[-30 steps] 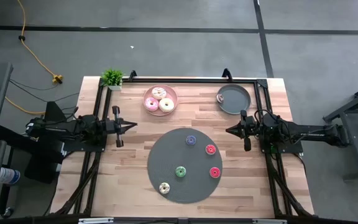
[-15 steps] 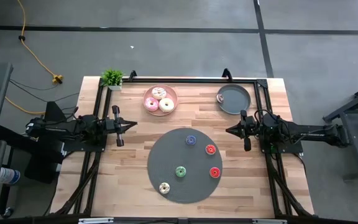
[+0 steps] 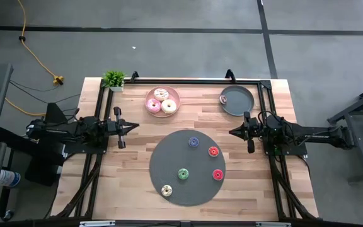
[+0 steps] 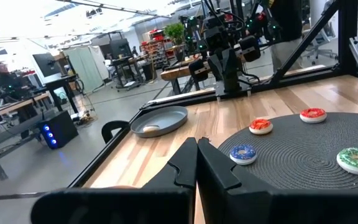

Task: Pick & Place donuts
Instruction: Put the top small orange donut on the gray plate

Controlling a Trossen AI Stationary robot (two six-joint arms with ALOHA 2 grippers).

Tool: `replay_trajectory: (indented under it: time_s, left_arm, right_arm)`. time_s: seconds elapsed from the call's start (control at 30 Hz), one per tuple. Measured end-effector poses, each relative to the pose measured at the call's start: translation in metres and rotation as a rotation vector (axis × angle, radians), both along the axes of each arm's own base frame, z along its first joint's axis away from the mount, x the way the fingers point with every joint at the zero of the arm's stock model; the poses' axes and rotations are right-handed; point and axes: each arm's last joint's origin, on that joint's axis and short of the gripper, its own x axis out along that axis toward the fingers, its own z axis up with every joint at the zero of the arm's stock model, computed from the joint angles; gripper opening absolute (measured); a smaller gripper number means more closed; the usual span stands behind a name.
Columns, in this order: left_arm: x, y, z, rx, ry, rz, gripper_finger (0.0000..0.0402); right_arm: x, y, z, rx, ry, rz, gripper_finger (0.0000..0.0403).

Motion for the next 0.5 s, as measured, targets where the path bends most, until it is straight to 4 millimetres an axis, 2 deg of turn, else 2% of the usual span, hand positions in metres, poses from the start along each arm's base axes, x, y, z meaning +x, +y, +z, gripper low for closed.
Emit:
replay_trajectory:
  time_s: [0.27, 0.5]
  left_arm:
    - [0.0, 0.0, 0.0, 0.0, 0.0, 0.0, 0.0]
    - [0.0, 0.0, -0.0001, 0.0, 0.001, 0.0, 0.0]
  right_arm:
    - [0.0, 0.0, -0.0001, 0.006, 0.0, -0.001, 0.0008]
    - [0.0, 0.0, 0.0001, 0.237, -0.004, -0.039, 0.0005]
